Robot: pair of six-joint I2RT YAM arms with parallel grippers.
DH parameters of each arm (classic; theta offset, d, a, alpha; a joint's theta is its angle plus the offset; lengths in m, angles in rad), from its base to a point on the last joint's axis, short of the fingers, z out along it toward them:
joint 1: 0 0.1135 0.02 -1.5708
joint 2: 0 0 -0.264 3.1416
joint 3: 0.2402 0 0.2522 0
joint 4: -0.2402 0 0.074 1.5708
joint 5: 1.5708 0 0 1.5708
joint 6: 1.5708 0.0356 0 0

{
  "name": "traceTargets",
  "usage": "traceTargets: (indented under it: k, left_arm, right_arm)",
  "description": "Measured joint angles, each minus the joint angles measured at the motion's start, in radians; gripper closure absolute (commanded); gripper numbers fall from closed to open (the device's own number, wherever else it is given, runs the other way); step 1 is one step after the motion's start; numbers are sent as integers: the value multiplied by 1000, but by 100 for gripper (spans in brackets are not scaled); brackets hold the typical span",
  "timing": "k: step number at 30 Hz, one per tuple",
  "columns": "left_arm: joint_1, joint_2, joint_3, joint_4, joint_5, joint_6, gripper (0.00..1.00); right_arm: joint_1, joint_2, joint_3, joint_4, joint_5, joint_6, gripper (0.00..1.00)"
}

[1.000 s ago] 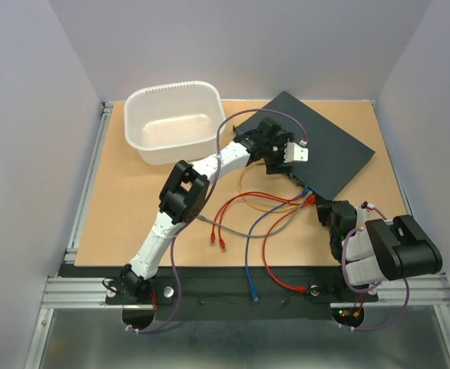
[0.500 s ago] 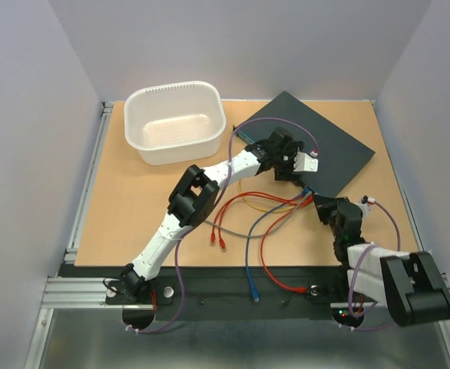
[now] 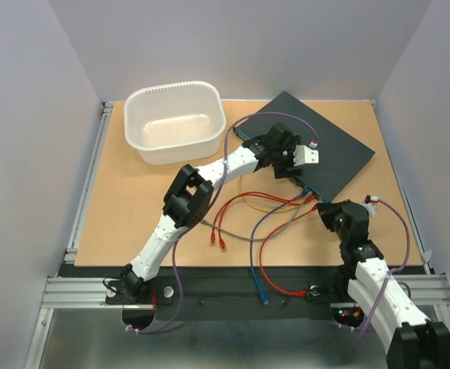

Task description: Pull the plug from the switch port

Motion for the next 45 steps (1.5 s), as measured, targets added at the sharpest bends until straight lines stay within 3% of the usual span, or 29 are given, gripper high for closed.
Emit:
traceTargets:
  k: [5,6,10,13,18,23,31,36,37,38,41,42,45]
  left_arm:
    - [5,-189,-38,-95,88,-116,9]
    - [6,-248,-62,-98,134,-148,1]
    - [-22,-462,-184,-90,304,-217,1]
    - [-85,-524,-245,-57,346,-240,1]
    - [-172,-456,-294,-2,363,-291,5]
    - [-156,-365,-361,32,353,-337,25]
    - [-146,-352,-414,78,393,-397,28]
    - [-158,-352,-425,90,436,-439,58]
    - [-159,-352,-425,92,441,-446,70]
    - [-161,-352,-425,96,444,-456,100]
    - [-162,-352,-425,101,442,-497,100]
    - [-160,-352,-425,101,442,-509,100]
    - [-153,-352,-419,97,447,-538,100]
  right_arm:
    - [0,-131,136,-220,73,-95,100]
    - [0,-148,156,-243,83,-116,100]
    - [0,-163,228,-322,92,-169,100]
    - [0,-156,296,-364,83,-192,99]
    - [0,-156,358,-390,68,-201,100]
    - [0,-196,362,-419,62,-194,100]
    - [0,-188,395,-444,63,-195,100]
    - [0,-188,404,-443,69,-195,99]
    - [0,-189,404,-443,70,-195,99]
    - [0,-190,404,-443,73,-195,100]
    - [0,-198,404,-448,76,-198,100]
    - [0,-201,404,-449,77,-199,91]
    - [0,-201,404,-449,83,-195,31]
